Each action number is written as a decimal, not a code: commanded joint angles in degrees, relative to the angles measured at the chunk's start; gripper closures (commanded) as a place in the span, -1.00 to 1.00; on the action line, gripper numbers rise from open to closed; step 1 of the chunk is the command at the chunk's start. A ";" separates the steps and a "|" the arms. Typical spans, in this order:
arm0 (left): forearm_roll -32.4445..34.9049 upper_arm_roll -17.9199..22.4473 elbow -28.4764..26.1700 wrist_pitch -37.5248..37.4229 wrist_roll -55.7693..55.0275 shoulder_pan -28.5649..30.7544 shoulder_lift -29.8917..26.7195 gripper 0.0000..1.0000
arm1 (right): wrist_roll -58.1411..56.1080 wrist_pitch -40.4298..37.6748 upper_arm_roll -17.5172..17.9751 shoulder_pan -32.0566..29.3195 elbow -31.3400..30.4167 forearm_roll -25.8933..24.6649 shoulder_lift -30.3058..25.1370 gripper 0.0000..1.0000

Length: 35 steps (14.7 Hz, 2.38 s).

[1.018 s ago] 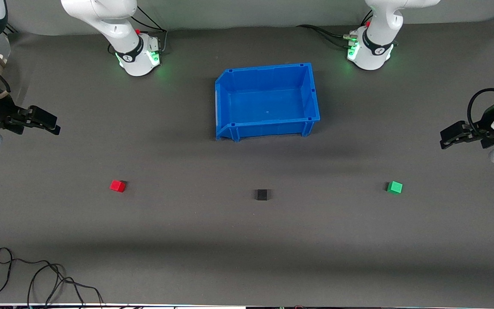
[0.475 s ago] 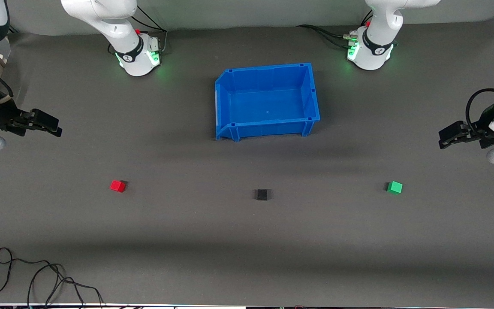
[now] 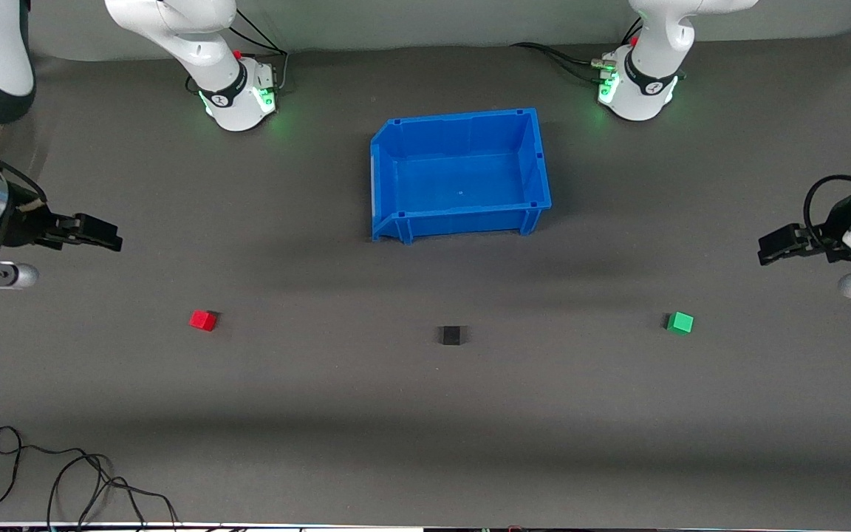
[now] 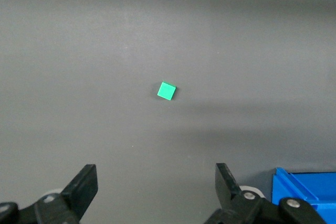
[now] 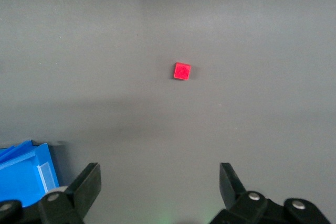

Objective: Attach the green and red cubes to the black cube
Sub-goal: 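Move the right gripper toward the red cube while the left gripper approaches the green cube, then lower and close the right gripper on the red cube while the left grasps green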

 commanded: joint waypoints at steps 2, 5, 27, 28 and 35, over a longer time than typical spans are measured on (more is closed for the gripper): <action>1.12 0.02 -0.30 -0.12 -2.18 2.12 1.76 -1.00 | -1.47 1.03 -0.23 -1.73 1.49 -0.27 5.66 -1.00; 1.21 0.02 -0.74 2.58 -10.42 2.21 5.97 -0.98 | -4.28 4.46 -0.23 -4.02 1.14 0.17 9.53 -1.00; 2.09 -0.07 -15.23 33.97 -73.05 3.00 22.77 -1.00 | -4.29 41.10 -0.41 -3.85 -16.25 0.08 24.31 -1.00; 2.00 -0.07 -15.50 34.59 -72.42 3.09 23.03 -1.00 | -4.20 41.55 -0.41 -3.85 -16.52 0.08 24.39 -1.00; 2.18 -0.16 -20.33 45.75 -72.15 2.04 26.02 -1.00 | -4.29 43.13 -0.41 -4.21 -18.10 0.08 25.89 -1.00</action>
